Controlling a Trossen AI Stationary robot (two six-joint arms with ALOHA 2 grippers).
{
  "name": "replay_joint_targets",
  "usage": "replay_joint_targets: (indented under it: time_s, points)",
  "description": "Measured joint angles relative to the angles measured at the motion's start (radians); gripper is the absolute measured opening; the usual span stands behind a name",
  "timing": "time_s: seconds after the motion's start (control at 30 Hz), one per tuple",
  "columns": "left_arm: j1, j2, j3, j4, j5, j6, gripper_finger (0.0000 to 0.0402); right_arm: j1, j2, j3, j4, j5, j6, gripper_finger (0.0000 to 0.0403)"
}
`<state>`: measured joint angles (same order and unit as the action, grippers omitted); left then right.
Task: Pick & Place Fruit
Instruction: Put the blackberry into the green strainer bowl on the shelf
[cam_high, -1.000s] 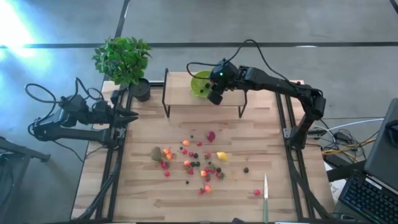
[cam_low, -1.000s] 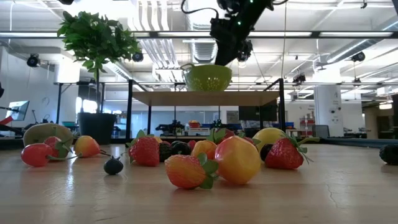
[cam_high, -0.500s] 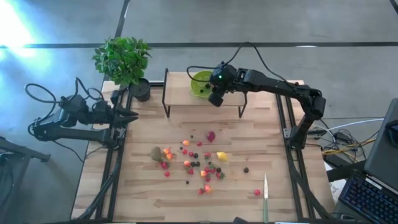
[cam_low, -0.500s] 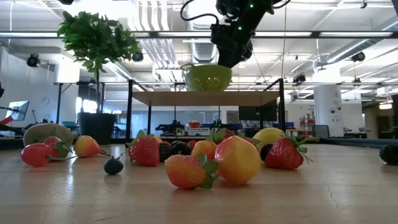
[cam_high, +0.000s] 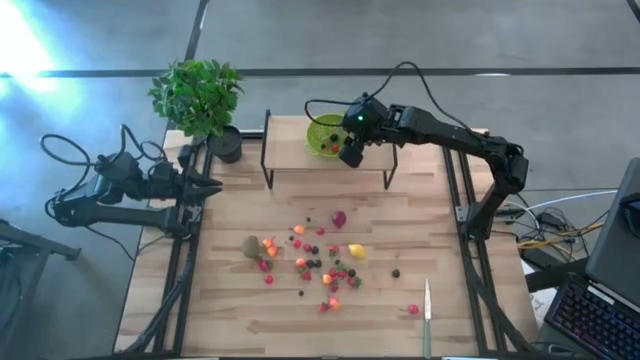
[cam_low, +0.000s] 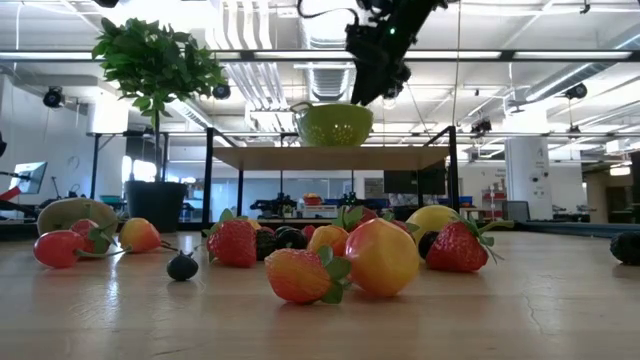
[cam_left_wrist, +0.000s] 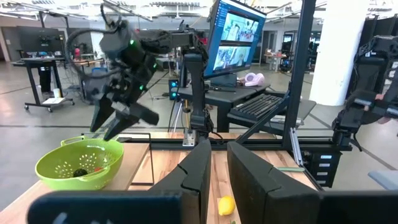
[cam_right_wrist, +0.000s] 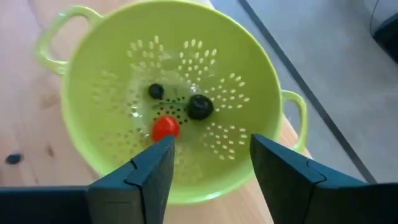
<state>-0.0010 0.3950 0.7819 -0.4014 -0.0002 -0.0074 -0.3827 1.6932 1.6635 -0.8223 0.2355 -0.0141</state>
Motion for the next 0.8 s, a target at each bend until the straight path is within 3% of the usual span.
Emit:
replay_joint_targets:
  time_s: [0.43, 0.8]
  points:
    - [0.0, 0.0, 0.0, 0.0, 0.0, 0.0, 0.0062, 0.148, -0.117, 0.004, -0.205, -0.006, 0.041, 0.0157]
    - [0.001, 0.0, 0.0, 0.0, 0.0, 0.0, 0.0062, 0.372, -0.134, -0.019, -0.454, -0.009, 0.186, 0.0118]
